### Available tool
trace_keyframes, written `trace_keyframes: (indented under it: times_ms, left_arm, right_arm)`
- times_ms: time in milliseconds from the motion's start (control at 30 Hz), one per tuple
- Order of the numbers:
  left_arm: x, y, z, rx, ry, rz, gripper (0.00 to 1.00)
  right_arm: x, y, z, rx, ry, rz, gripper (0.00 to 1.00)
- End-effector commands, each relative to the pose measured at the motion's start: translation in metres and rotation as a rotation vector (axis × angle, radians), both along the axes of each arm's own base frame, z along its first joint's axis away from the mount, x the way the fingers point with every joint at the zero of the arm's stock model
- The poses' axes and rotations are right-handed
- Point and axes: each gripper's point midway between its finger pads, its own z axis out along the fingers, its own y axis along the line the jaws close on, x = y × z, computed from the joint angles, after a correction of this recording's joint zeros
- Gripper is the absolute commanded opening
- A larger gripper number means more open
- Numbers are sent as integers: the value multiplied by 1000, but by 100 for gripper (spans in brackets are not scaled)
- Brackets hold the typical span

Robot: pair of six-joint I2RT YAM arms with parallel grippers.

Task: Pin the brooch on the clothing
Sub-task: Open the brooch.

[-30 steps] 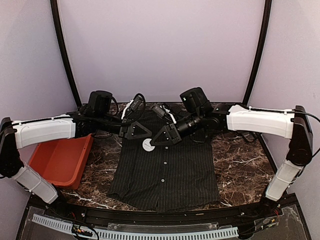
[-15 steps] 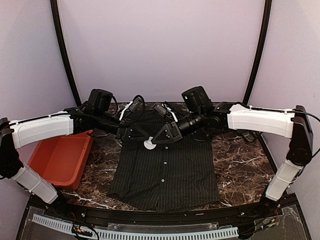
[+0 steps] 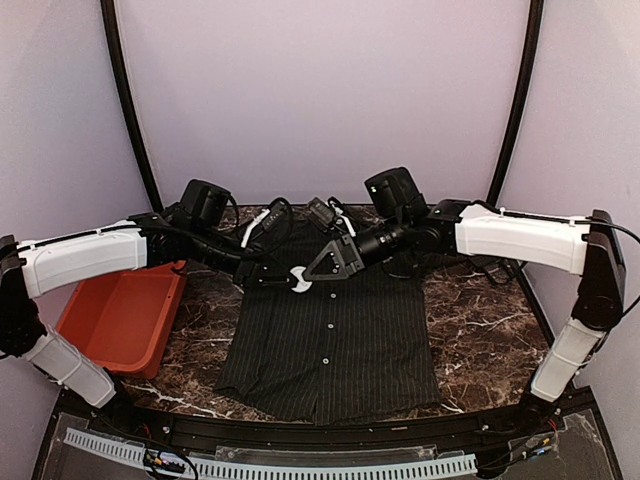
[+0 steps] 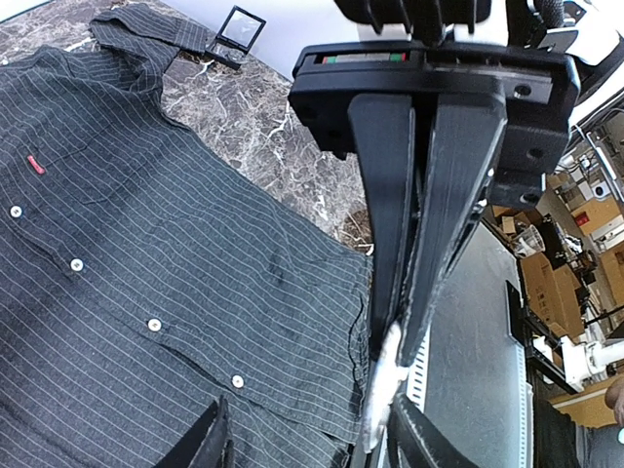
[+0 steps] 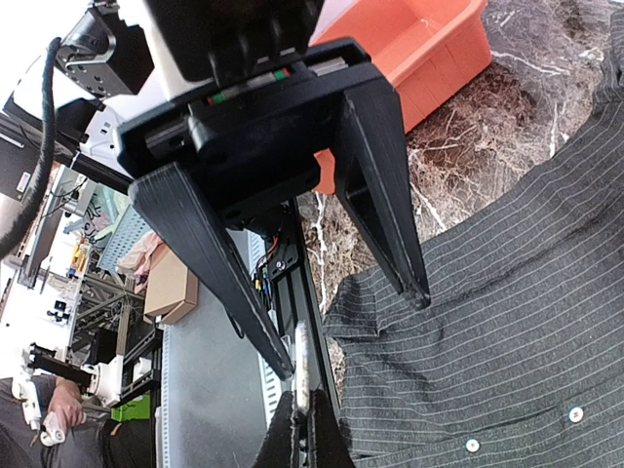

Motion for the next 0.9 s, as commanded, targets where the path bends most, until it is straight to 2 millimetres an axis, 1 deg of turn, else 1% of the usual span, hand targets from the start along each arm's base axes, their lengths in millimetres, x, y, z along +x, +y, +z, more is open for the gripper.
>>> trace_keyframes:
  times_ms: [0, 333, 367, 400, 467, 500, 733, 867]
  left_arm:
    - [-1, 0, 9, 8, -36, 0, 53]
    - [-1, -1, 11, -2, -45, 8, 49]
    - [-2, -1, 11, -4, -43, 6, 47]
    - [-2, -1, 11, -4, -43, 5, 43]
    - [-1, -1, 11, -1, -42, 9, 39]
    - [-1, -1, 10, -1, -39, 6, 38]
    - [-3, -3, 8, -3, -28, -8, 37]
    - [-6, -4, 9, -9, -23, -19, 38]
  right_arm:
    - [6, 4, 6, 7, 33, -8, 0]
    - [7, 6, -1, -2, 51, -4, 0]
    - [7, 6, -2, -3, 52, -3, 0]
    - [7, 6, -2, -3, 53, -2, 0]
    - [7, 7, -2, -3, 56, -2, 0]
    - [8, 7, -2, -2, 55, -3, 0]
    - [8, 8, 2, 4, 56, -4, 0]
    - [9, 8, 1, 2, 55, -6, 0]
